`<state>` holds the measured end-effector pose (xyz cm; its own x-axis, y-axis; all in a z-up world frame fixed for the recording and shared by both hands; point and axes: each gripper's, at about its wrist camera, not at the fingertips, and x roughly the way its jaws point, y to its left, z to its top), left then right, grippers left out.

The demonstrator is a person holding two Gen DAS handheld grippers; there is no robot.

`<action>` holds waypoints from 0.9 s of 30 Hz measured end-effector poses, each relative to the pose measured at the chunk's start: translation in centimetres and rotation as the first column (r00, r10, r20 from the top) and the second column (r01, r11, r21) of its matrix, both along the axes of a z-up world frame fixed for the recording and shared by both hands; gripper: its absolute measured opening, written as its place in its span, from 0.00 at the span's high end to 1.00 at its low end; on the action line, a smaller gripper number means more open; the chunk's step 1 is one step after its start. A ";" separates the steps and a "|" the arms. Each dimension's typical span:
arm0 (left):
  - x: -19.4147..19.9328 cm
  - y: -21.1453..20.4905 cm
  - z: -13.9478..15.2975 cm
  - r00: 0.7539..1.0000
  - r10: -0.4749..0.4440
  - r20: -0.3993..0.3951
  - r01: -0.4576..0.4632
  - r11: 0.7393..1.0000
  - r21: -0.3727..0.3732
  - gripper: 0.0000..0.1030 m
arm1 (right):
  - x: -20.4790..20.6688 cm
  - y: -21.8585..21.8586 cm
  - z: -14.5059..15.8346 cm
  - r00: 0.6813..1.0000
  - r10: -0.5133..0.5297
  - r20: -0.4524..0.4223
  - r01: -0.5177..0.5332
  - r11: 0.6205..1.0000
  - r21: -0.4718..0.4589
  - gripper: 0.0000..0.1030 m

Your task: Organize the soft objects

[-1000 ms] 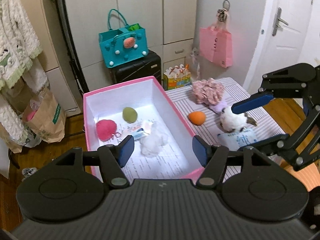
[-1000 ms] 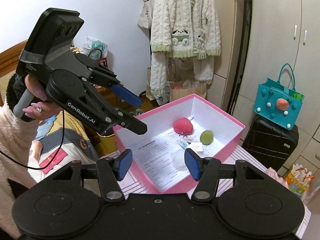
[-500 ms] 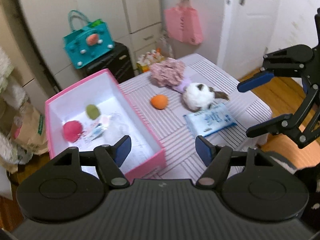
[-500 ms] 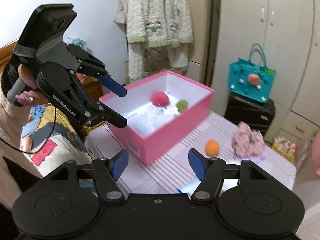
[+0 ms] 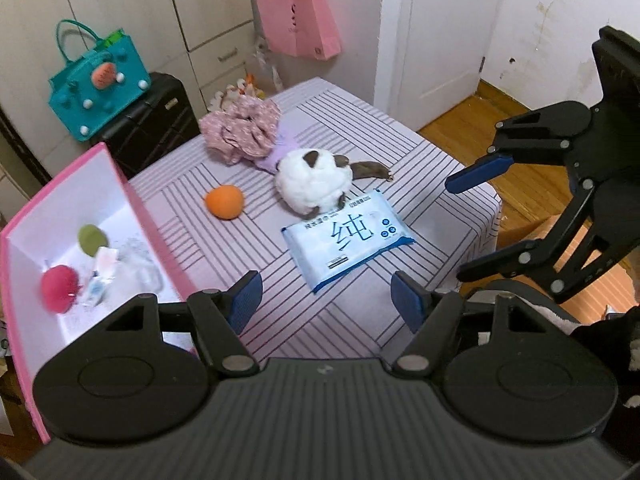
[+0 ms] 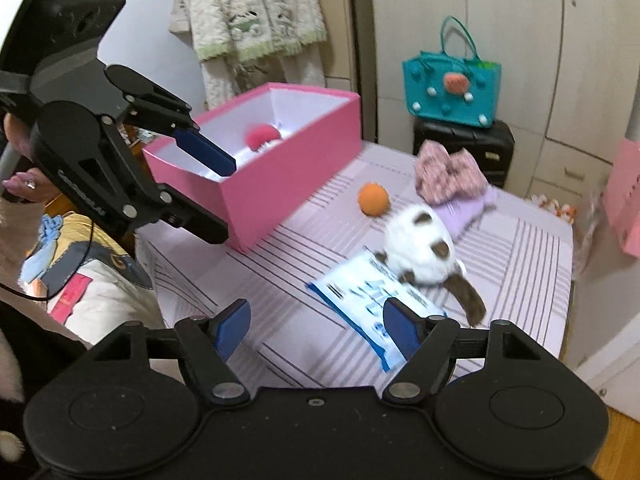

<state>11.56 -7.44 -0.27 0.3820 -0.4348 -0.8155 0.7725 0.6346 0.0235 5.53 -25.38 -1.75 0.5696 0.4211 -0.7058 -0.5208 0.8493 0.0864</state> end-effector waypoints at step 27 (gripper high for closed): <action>5.5 -3.6 -10.5 0.975 0.217 -0.051 -0.223 0.963 -0.152 0.37 | 3.5 -2.3 -11.7 0.975 -0.204 0.087 0.200 0.978 0.050 0.23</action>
